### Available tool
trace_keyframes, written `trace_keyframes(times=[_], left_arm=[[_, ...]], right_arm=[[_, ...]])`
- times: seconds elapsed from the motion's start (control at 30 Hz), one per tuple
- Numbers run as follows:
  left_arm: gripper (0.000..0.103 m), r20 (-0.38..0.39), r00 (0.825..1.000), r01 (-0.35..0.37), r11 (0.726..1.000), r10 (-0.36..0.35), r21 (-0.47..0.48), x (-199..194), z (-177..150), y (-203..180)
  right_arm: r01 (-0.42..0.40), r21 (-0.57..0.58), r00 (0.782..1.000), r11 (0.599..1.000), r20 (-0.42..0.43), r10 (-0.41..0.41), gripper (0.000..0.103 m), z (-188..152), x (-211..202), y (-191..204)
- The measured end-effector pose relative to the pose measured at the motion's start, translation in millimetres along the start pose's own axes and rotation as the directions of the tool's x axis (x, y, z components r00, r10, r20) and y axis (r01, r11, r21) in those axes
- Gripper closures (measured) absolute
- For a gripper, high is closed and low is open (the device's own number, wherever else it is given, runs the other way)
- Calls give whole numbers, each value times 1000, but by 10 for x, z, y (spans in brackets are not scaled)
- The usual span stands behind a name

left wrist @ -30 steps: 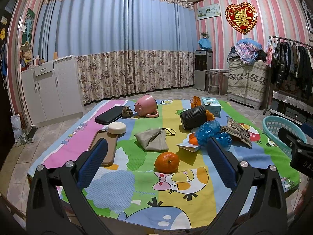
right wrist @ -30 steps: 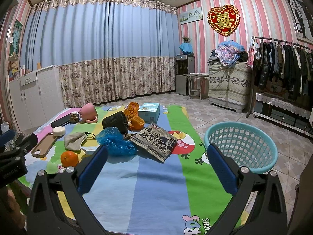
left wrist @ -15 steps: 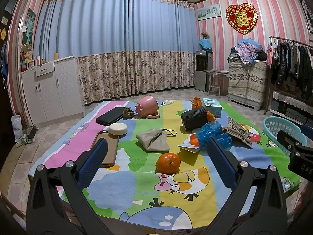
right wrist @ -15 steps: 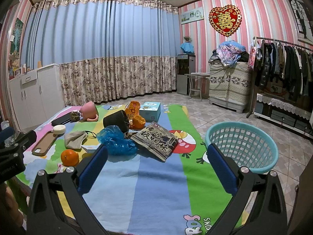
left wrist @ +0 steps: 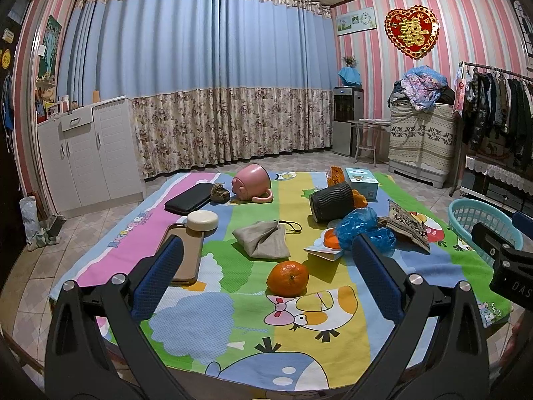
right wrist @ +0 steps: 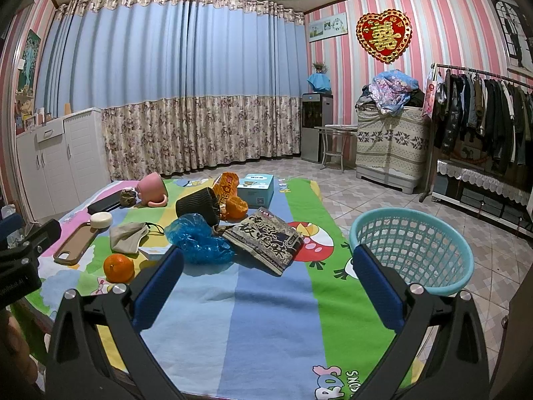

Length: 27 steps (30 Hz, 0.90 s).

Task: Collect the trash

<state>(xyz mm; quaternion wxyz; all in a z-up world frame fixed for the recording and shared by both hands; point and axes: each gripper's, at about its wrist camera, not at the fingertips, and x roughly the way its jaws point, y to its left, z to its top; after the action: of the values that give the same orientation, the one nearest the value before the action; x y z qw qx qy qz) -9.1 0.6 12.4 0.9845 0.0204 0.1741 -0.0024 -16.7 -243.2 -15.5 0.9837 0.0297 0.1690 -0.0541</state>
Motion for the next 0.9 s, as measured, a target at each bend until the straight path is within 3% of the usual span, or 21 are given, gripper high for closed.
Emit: trace_keyframes(times=[0.9], left_arm=[[5, -29, 1000, -7, 1000, 8, 18, 155, -95, 35]], right_arm=[[13, 2, 999, 1000, -29, -13, 4, -47, 83, -31]])
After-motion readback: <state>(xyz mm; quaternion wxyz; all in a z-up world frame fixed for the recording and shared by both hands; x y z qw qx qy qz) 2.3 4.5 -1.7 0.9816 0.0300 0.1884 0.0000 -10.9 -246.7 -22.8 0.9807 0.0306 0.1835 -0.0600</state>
